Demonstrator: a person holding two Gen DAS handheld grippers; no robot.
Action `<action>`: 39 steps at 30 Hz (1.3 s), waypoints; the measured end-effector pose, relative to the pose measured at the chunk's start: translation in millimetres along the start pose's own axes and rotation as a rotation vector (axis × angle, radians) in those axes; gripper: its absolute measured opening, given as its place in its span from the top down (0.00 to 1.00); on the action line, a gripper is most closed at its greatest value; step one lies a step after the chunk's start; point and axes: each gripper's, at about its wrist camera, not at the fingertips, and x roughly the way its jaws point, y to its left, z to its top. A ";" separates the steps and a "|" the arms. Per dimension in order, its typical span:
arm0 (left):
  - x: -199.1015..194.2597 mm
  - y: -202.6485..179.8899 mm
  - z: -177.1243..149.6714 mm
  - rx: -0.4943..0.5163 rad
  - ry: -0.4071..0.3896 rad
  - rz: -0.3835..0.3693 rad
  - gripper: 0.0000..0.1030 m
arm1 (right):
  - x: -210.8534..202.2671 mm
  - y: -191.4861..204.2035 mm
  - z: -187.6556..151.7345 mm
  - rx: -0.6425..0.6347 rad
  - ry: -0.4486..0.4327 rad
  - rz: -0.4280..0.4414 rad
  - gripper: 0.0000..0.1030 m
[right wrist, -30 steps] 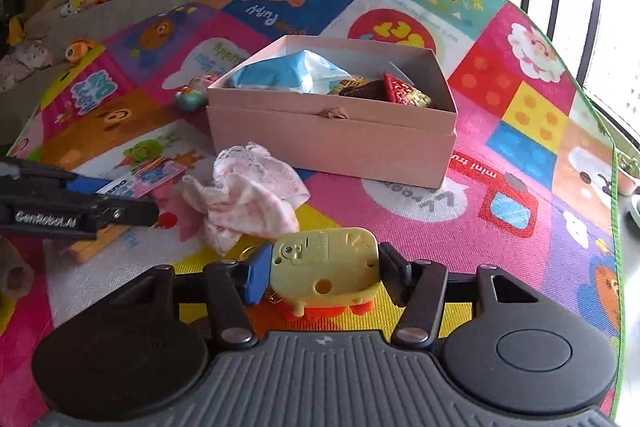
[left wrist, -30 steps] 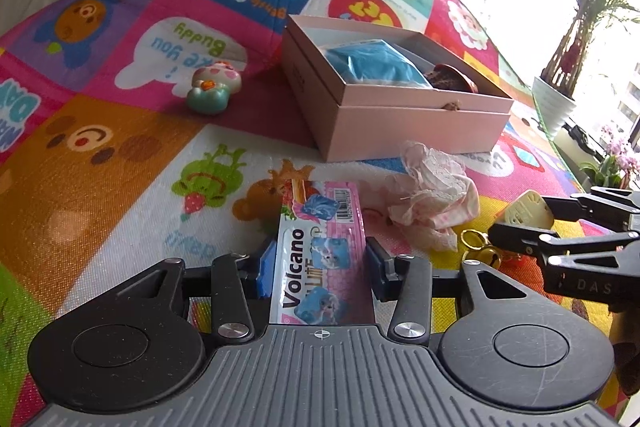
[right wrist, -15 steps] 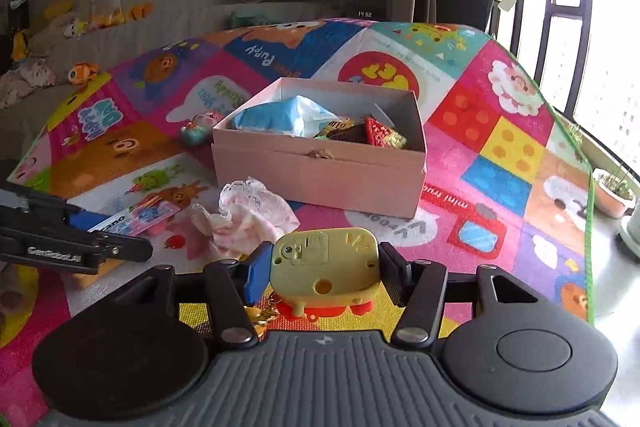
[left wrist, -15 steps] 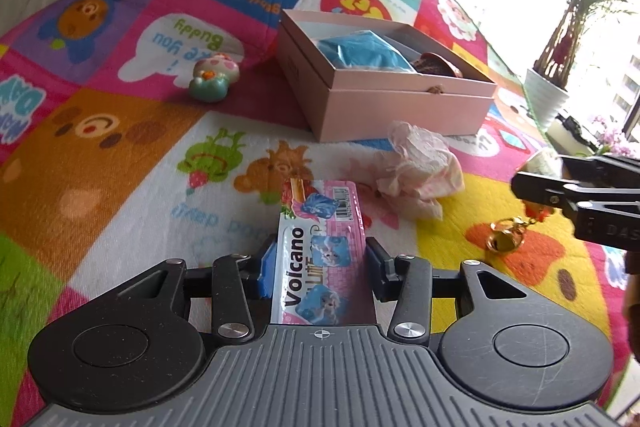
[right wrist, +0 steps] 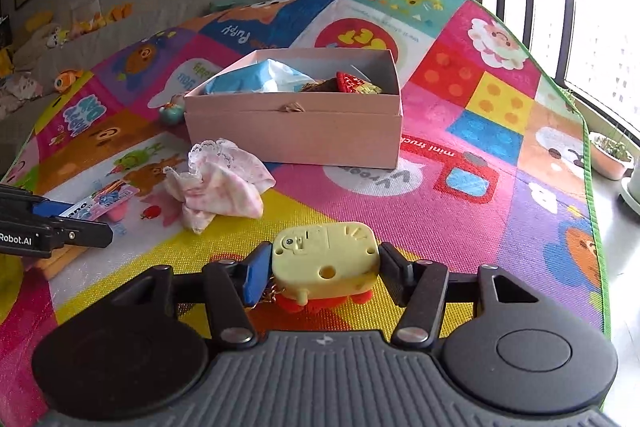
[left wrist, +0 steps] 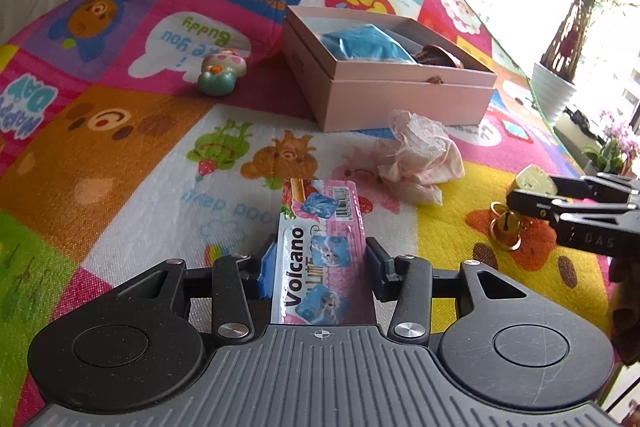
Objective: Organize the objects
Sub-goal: 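Drop the Volcano packet into the pink box with the left gripper while the right drops the yellow toy in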
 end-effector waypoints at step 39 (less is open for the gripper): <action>3.0 72.2 43.9 -0.225 -0.180 -0.116 0.54 | -41.8 -16.3 126.9 0.059 -0.166 0.109 0.46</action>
